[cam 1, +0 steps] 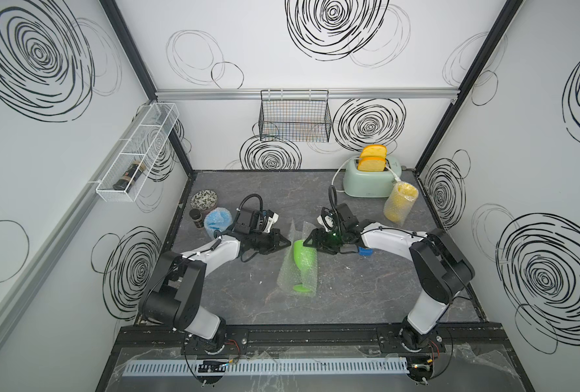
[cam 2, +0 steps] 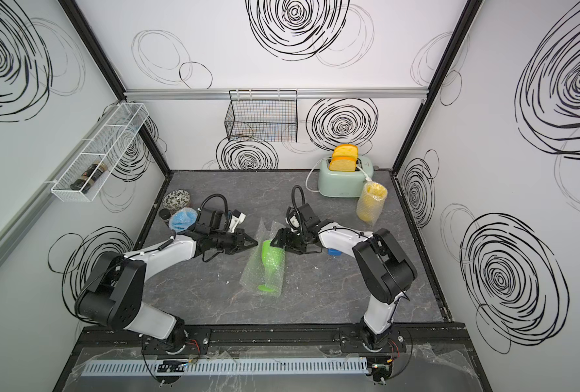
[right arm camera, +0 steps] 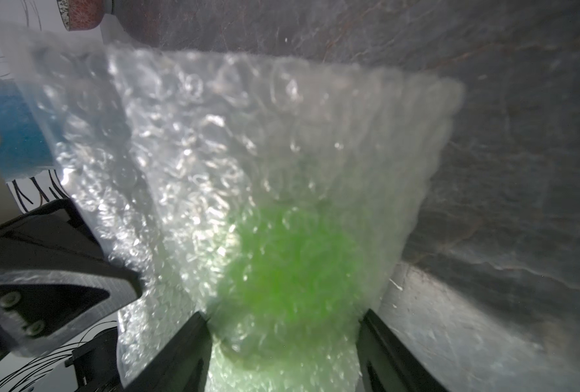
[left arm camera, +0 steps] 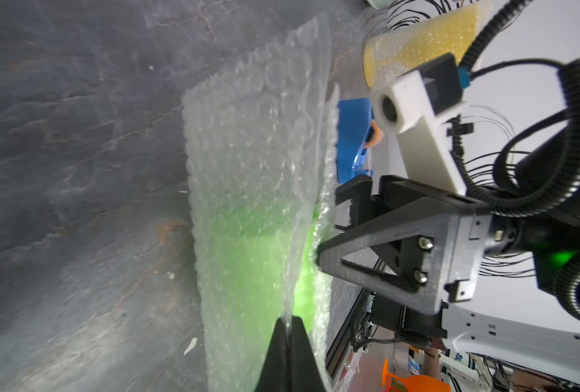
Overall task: Wrap wine glasses in bubble wrap
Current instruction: Wrap the wine glass in bubble wrap.
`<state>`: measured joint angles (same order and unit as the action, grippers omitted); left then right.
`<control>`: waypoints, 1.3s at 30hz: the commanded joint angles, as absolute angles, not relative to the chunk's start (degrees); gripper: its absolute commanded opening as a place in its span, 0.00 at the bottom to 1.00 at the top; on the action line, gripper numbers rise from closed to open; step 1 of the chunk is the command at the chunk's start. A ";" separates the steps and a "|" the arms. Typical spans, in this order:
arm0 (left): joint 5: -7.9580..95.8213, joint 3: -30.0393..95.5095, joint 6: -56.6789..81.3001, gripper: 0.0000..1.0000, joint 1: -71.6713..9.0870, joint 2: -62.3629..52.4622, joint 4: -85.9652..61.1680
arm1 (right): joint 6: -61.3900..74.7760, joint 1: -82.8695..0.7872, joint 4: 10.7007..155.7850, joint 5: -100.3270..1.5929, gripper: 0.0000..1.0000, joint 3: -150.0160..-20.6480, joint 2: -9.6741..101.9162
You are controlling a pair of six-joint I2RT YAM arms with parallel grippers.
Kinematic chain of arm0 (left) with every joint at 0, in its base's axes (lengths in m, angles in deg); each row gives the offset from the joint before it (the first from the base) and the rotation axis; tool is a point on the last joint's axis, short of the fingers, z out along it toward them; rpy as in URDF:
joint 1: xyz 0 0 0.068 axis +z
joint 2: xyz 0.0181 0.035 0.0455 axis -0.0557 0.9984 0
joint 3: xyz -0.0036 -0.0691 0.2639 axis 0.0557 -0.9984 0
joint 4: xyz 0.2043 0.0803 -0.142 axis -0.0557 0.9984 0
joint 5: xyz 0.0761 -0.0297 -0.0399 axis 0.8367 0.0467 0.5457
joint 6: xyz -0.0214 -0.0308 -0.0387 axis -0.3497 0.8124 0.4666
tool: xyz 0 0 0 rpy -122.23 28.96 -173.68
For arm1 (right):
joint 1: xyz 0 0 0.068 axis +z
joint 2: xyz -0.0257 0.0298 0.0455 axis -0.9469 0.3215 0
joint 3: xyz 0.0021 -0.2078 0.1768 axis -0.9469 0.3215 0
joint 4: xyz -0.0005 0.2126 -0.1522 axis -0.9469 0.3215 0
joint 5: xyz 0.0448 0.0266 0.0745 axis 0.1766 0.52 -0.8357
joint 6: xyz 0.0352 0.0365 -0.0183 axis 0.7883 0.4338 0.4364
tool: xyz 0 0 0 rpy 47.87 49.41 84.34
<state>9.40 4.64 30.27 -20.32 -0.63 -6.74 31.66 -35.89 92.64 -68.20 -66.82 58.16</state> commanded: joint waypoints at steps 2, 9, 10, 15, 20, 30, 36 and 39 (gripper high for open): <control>6.02 7.00 32.97 0.00 -22.24 1.05 -10.26 | 32.38 -34.82 95.85 -65.43 0.69 -66.36 59.87; 3.84 4.81 39.73 0.00 -24.48 2.82 -16.11 | 33.58 -34.64 95.13 -64.64 0.69 -65.17 59.59; 3.63 4.89 40.19 0.01 -24.71 3.22 -16.56 | 33.83 -34.47 94.79 -64.65 0.69 -64.87 59.49; 1.86 5.51 42.96 0.01 -26.46 5.44 -19.19 | 33.86 -34.18 94.69 -64.48 0.69 -64.62 60.02; 1.54 4.43 44.56 0.02 -28.35 6.06 -21.20 | 34.17 -33.96 93.91 -64.55 0.69 -64.32 60.10; 7.06 3.89 36.97 0.25 -27.64 8.41 -14.87 | 34.52 -33.91 94.43 -65.12 0.68 -64.39 56.79; 7.86 3.75 35.45 0.27 -27.07 10.22 -13.95 | 34.56 -34.20 95.51 -65.58 0.68 -64.19 52.77; 8.95 3.83 34.26 0.27 -26.97 10.89 -12.84 | 34.25 -34.57 96.33 -65.58 0.68 -64.24 50.60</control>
